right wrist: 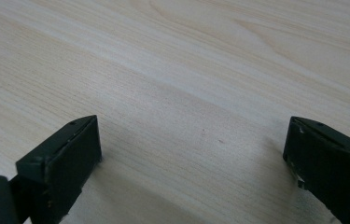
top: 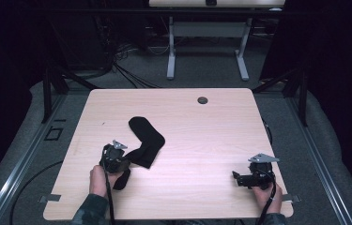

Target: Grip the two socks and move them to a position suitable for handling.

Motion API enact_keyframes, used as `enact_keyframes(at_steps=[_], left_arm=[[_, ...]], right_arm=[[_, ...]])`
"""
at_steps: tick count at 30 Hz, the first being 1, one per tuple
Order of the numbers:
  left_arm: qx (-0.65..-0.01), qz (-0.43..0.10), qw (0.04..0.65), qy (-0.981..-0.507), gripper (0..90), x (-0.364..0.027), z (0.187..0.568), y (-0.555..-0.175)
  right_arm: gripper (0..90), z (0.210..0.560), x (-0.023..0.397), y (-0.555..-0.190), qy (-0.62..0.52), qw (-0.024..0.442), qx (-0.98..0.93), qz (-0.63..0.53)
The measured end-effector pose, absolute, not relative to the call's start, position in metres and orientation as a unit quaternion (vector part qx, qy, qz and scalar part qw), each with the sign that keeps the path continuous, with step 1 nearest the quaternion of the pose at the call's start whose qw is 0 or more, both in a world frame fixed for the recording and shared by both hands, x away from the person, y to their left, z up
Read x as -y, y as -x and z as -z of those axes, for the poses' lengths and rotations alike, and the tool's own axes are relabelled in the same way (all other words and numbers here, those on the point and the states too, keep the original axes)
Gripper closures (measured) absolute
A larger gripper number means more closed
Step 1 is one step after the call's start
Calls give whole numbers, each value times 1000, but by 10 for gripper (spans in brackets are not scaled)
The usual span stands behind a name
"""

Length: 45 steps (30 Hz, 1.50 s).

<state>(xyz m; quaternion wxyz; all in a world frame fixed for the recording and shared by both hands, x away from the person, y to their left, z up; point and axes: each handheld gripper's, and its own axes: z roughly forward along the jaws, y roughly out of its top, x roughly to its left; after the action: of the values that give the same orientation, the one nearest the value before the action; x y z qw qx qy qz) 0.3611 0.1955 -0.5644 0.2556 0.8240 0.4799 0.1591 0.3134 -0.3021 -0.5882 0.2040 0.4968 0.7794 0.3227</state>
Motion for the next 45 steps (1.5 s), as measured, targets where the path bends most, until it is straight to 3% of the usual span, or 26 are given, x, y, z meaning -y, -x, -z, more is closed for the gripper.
enact_keyframes(at_steps=[7,21,33,45], left_arm=[[-468,-169,285,-819,825,-198,557,-354],[-425,-189,309,-830,827,-184,517,-338],[-325,-196,342,-860,823,-128,476,-311],[-254,-165,350,-886,814,-74,483,-293]], right_arm=[[34,588,302,-313,-498,204,-778,-324],[35,588,302,-313,-498,205,-777,-325],[35,588,302,-313,-498,205,-777,-325],[35,589,302,-313,-498,205,-778,-325]])
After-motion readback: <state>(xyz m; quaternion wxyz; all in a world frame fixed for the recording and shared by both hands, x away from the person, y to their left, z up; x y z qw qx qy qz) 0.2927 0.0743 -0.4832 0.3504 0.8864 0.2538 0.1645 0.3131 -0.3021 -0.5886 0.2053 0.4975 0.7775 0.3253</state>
